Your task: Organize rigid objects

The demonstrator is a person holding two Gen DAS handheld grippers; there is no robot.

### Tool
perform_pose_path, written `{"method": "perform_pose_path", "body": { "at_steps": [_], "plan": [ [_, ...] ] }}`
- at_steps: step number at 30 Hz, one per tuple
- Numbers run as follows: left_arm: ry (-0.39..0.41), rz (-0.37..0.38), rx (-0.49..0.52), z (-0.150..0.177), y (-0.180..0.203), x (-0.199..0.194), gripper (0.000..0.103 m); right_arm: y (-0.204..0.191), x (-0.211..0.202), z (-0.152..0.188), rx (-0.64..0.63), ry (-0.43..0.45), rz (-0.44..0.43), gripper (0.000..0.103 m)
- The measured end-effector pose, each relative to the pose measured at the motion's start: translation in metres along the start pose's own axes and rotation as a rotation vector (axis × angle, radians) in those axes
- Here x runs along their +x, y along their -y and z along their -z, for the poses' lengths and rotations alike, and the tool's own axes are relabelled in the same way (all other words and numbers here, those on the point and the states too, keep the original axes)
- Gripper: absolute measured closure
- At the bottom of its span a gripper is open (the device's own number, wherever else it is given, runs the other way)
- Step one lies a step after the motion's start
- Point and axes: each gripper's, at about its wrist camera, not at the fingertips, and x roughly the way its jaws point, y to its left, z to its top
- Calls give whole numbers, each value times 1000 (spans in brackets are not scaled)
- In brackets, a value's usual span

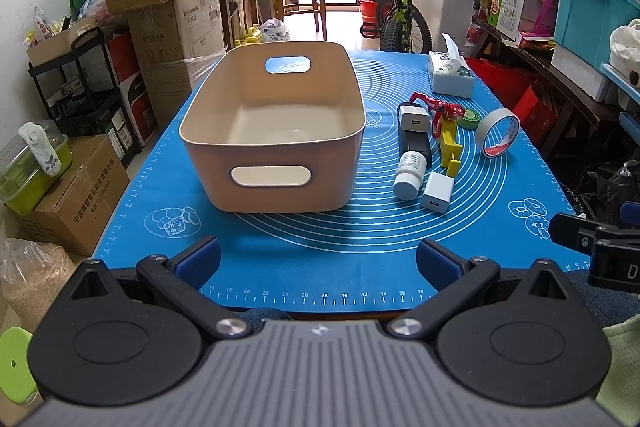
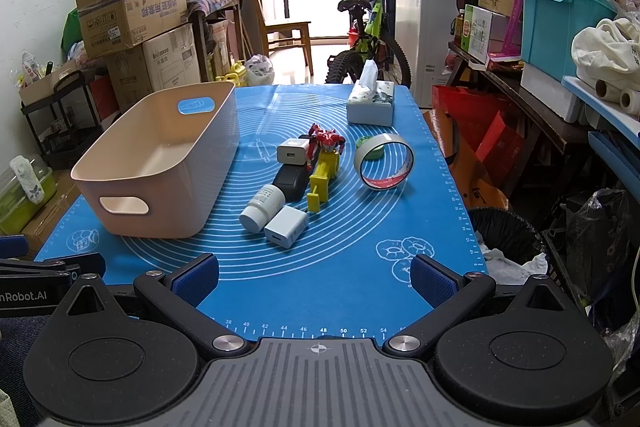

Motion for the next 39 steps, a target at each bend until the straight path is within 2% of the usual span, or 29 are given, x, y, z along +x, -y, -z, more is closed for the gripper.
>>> {"method": "perform_pose_path", "body": {
  "at_steps": [12,20,29,33,39],
  "plan": [
    [2,-6,8,-3,5,2,0,2,0,0,18,3,-5,2],
    [23,-19,20,-11,3,-3,0,8,-9,-12,53,26,-22,2],
    [63,15,26,-49,-9,-6,1,5,-13,-43,48,97,-41,2],
    [79,-6,18,-73,-21,-1,1,4,-5,-61,51,104,-48,2],
    [65,-37,-50,-102,-49,15,1,1,16,-85,27,121,-37,2]
  ]
}}
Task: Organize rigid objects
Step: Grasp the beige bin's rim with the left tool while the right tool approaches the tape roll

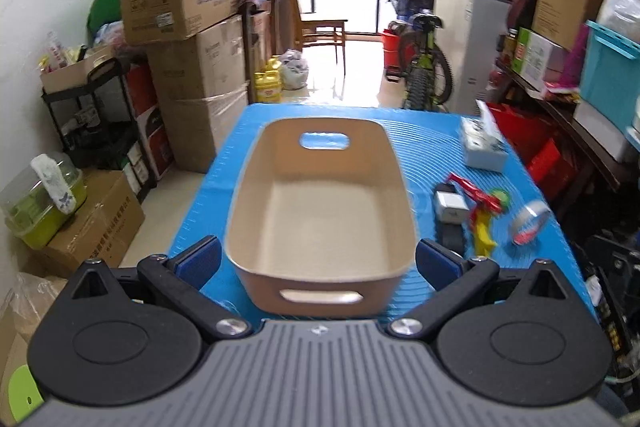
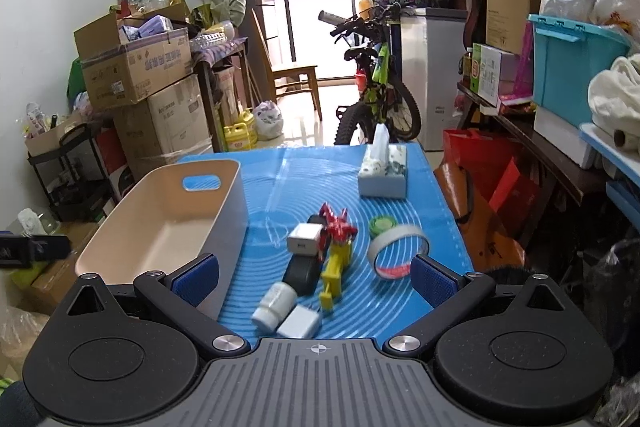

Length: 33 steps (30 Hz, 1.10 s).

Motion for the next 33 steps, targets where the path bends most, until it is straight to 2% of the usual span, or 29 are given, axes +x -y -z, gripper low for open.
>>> {"method": "perform_pose_path", "body": {
  "at_steps": [2,6,10,11,13,17,24,26,27,32,33],
  "plan": [
    [-9,-20,-12,-7,-10,11,1,-1,13,-5,0,-10,5,2],
    [-92,25,11,-19,-25,41,1,1,42,-12,14,-33,14,2],
    [-94,-5,38,-25,-35,65,2,3,74,-12,16,-65,48,2],
    [-104,-6,22,-27,-41,72,4,5,81,-10,18,-74,58,2],
    [-132,-19,9,-31,-49,86,16,7,97,-8,26,-95,80,2],
    [-163,-35,-9,-41,-63,112,16,16,122,-4,55,-127,117,2],
    [-248,-22,-37,-43,-76,162,17,25,154,4,66,-143,187,2],
    [-275,-25,-34,-40,-76,175,23,29,164,5,82,-153,196,2],
    [-288,-31,-27,-39,-76,181,30,30,167,5,92,-157,198,2],
    [-307,-1,-33,-36,-79,193,35,39,186,4,114,-146,233,4],
    [-312,0,-33,-34,-79,195,39,41,190,4,122,-148,236,5]
  ]
}}
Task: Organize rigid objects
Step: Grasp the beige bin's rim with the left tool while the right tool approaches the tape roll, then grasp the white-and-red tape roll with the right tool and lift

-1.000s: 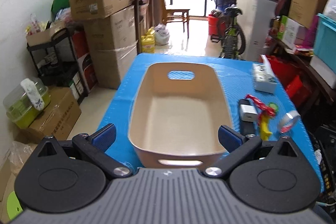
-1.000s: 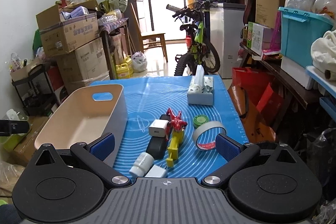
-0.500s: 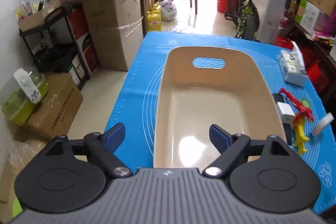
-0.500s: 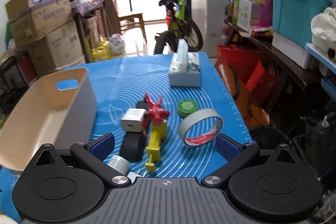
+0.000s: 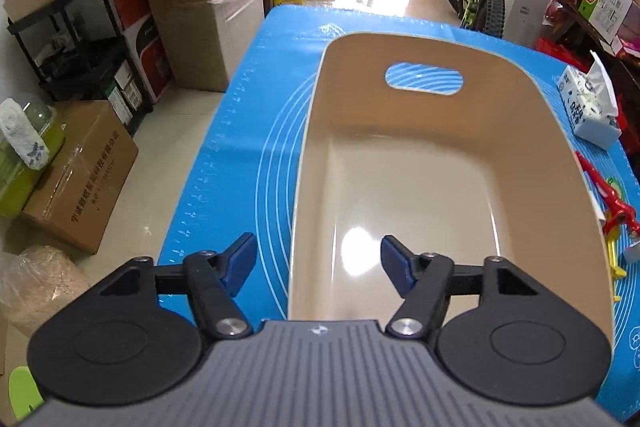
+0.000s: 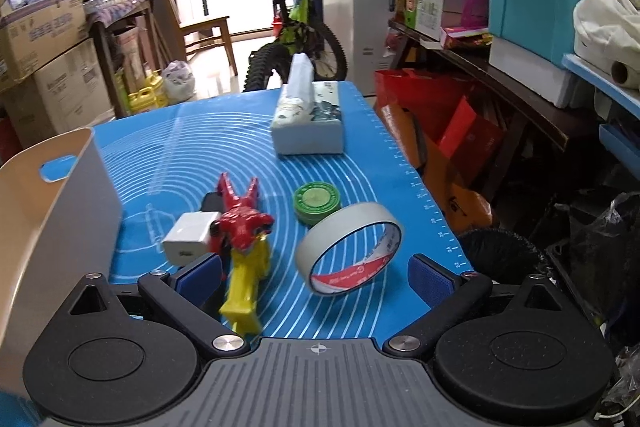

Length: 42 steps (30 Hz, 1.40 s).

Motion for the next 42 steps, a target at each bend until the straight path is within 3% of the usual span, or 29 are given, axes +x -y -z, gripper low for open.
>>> {"method": "perform_pose_path", "body": {
  "at_steps": [5,7,16,20,23,25,29,30,34,42],
  "plan": [
    [-24,8,5,-2,2,8,58,4,17,-3,38,-15,21,11],
    [-30,17,8,-3,3,10,70,6,22,-5,54,-16,22,13],
    [-87,-19,15,-4,-2,21,97,3,43,-12,55,-24,44,26],
    [-92,-8,16,-3,-4,21,98,0,47,-13,56,-22,49,30],
    [-93,4,3,-3,-6,21,99,-2,50,-14,55,-28,49,40],
    [-95,8,-4,-3,-7,22,99,-3,52,-14,56,-34,48,54],
    [-96,10,-9,-4,-7,22,99,-2,53,-15,65,-30,59,55],
    [-95,11,-10,-4,-8,22,99,-2,54,-15,66,-27,48,66],
    [-95,5,-6,-4,-6,23,99,-3,52,-17,68,-20,47,77],
    [-99,0,-14,-4,-6,23,98,-1,31,-25,83,54,55,81]
  ]
}}
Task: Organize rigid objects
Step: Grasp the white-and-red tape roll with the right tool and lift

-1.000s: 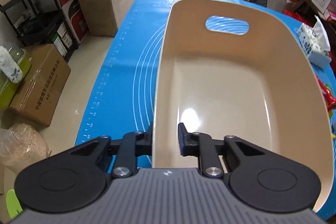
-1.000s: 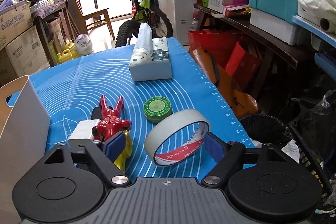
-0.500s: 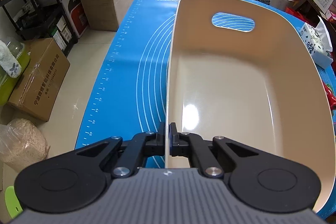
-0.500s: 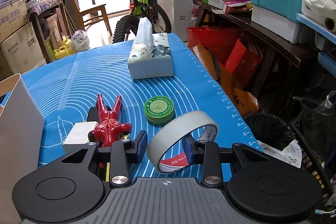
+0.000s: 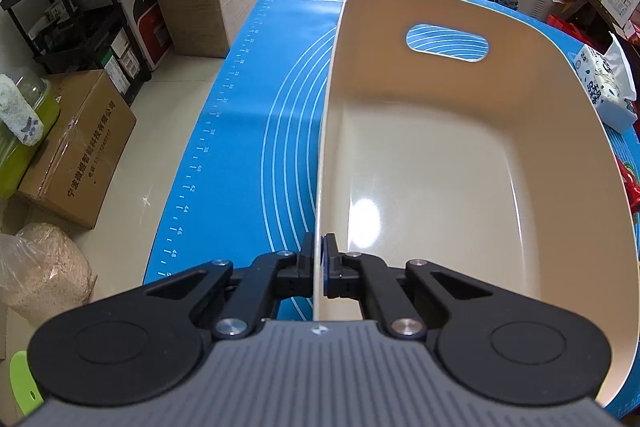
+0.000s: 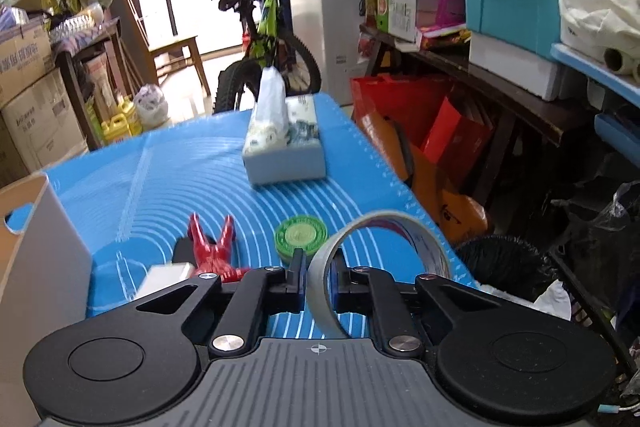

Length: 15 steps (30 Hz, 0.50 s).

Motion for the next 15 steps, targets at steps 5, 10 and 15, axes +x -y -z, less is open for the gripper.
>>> {"method": "perform_pose_path", "body": {
  "at_steps": [5,10,15],
  "plan": [
    [-1,5,1,0,-2,0,99,-9,-17,-16,-44,62,-8,81],
    [-1,6,3,1,-1,0,99,-22,-34,-31,-51,107,-62,81],
    [-1,6,3,1,-1,0,99,-47,-52,-43,-68,146,-156,81]
  ]
}}
